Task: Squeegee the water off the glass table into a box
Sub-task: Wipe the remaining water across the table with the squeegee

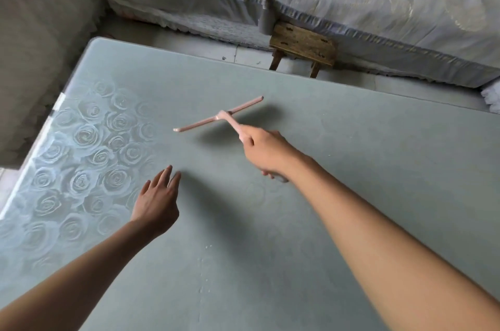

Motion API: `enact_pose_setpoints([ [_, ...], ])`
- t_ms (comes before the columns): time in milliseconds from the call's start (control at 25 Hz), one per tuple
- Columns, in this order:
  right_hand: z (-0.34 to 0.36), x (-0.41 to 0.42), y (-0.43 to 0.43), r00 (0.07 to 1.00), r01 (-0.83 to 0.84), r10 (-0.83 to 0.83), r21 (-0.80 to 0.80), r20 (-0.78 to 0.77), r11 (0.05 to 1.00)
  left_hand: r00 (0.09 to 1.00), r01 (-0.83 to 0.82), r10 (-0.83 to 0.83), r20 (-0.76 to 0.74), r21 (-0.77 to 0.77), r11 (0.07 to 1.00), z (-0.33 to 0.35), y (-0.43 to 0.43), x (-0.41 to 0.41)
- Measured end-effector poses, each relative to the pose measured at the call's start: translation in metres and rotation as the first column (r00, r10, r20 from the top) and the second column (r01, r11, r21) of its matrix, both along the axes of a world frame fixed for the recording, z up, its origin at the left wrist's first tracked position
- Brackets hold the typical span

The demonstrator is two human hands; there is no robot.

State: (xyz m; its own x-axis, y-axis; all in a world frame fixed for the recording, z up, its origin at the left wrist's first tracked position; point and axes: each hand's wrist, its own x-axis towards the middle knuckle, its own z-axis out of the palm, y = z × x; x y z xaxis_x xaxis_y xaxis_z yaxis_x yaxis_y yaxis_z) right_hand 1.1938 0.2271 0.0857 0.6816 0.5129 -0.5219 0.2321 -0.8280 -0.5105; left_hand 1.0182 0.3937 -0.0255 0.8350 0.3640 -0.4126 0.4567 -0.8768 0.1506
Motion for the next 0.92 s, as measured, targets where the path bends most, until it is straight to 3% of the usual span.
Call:
enact_pose_setpoints([
  [200, -0.029, -0.078, -0.033, 0.988, -0.1, 0.107, -0.057, 0.115, 0.993, 0.999, -0.039, 0.039, -0.007, -0.002, 0.999, -0.006, 0.029, -0.036],
  [400, 0.029, -0.146, -0.082, 0.996, -0.066, 0.051, -0.237, -0.068, 0.969, 0.993, -0.11, 0.109, -0.047, -0.03, 0.993, 0.008, 0.043, -0.063],
  [560, 0.032, -0.117, -0.006, 0.996, -0.073, 0.077, -0.094, 0.036, 0.993, 0.991, -0.132, 0.131, -0.017, -0.054, 0.99, 0.01, 0.059, -0.08],
  [640, 0.016, -0.112, 0.021, 0.999, -0.041, 0.043, -0.108, 0.022, 0.993, 0.99, -0.144, 0.143, -0.023, -0.061, 0.988, 0.008, 0.063, -0.086],
  [800, 0.004, -0.172, -0.017, 1.0, -0.02, 0.023, -0.2, 0.013, 0.98, 0.998, -0.063, 0.06, -0.032, -0.084, 0.995, 0.006, 0.074, -0.092],
  [920, 0.026, -0.202, -0.038, 0.989, 0.058, -0.088, -0.228, -0.123, 0.972, 0.999, 0.005, -0.011, -0.045, -0.135, 0.991, 0.015, 0.077, -0.085],
])
